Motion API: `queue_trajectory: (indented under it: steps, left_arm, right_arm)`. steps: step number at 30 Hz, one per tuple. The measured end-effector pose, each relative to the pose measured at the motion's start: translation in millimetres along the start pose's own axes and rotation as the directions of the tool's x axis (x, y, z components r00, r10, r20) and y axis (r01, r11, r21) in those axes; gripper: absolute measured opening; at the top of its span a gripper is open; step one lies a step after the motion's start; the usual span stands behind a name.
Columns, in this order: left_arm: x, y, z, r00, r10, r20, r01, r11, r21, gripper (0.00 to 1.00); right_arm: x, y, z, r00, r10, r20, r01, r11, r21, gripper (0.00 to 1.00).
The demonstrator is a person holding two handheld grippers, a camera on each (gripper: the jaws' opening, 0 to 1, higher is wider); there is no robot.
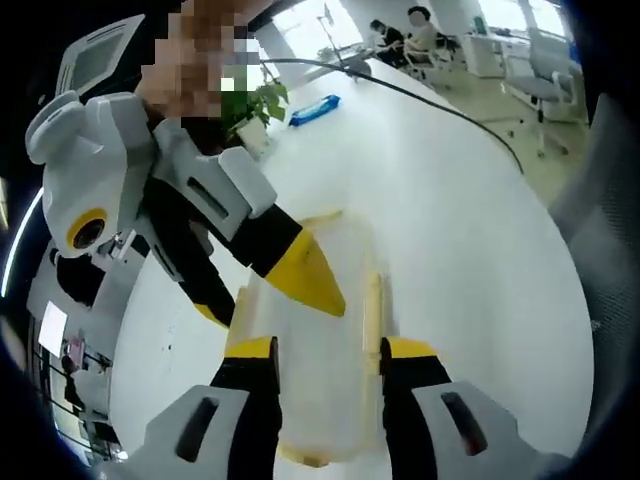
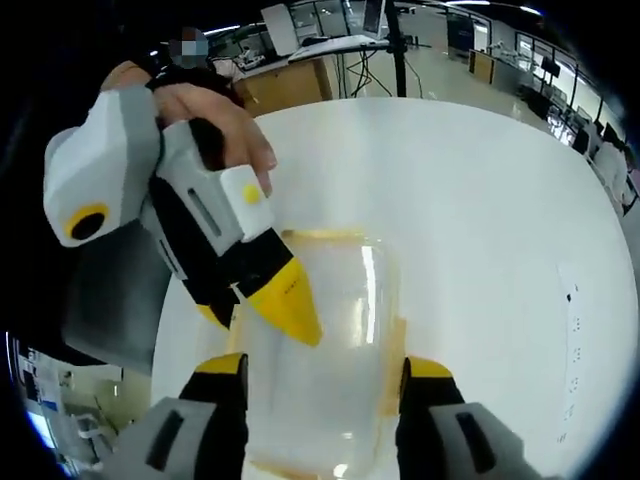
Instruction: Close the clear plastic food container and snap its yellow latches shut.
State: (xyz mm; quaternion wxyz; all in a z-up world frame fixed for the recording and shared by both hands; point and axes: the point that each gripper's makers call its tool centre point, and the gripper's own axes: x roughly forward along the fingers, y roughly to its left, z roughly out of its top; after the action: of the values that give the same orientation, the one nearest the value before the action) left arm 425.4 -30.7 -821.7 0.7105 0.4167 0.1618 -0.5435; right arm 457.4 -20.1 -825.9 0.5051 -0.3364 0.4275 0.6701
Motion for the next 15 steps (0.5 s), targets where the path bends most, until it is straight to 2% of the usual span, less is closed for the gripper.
queue_trajectory:
  steps: [4,7,10,15]
  left_arm:
    - [-0.8,0.2,0.2,1.0,0.001,0.006,-0.001,1.0,0.005,0.35]
    - [-1.1,0.5,0.9,1.0,-0.001,0.005,0.001,1.0,0.009,0.35]
    - [-1.2,0.9,0.3,1.0,-0.001,0.011,0.001,1.0,0.0,0.35]
    - [-1.7,-0.8,1.7,1.0,-0.003,0.019,0.003,1.0,0.021,0.37]
  right_arm:
    - [0.2,-1.0,-0.6,1.0,0.02,-0.007,-0.02,1.0,0.001,0.58]
    - [2.3,-0.4,1.9,0.999,0.039,0.011,-0.039,0.999,0.008,0.57]
    - [1.4,-0.6,0.1,0.998,0.056,-0.012,-0.056,0.998,0.007,0.57]
    - [2.2,-0.9,-1.8,0.997,0.077,0.013,-0.077,0.997,0.015,0.59]
